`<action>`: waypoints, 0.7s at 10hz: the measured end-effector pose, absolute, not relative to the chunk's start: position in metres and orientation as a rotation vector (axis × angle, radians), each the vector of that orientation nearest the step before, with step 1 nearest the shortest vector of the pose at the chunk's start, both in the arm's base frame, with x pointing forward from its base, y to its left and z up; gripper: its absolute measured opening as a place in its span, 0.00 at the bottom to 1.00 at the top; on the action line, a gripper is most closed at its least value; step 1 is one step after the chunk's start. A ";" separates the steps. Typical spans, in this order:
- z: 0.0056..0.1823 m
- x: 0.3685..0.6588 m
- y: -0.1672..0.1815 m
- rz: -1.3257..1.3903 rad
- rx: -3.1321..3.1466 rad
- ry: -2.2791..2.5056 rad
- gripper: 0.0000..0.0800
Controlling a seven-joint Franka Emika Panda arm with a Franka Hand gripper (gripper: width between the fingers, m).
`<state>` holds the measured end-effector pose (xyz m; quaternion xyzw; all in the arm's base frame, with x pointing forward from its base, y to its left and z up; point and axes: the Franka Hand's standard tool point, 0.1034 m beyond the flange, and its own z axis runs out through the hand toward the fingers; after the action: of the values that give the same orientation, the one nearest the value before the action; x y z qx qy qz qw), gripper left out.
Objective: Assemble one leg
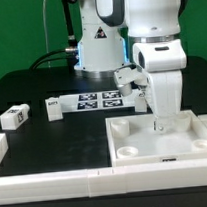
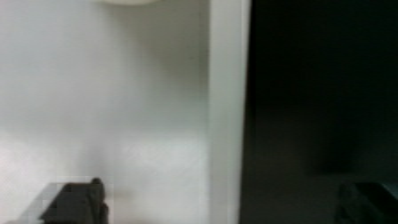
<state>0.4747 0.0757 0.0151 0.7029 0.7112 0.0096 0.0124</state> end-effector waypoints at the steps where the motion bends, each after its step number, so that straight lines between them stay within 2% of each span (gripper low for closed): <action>1: 0.027 0.466 0.074 0.035 2.204 2.190 0.81; 4: 0.057 0.445 0.074 0.050 2.241 2.113 0.81; 7: 0.056 0.442 0.074 0.047 2.289 2.066 0.81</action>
Offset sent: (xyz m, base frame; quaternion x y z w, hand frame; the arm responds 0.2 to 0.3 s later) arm -0.0313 0.0016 0.0416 -0.0369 -0.0175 0.0480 0.9980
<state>0.4419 0.0742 0.0560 0.7419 0.6697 0.0152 0.0287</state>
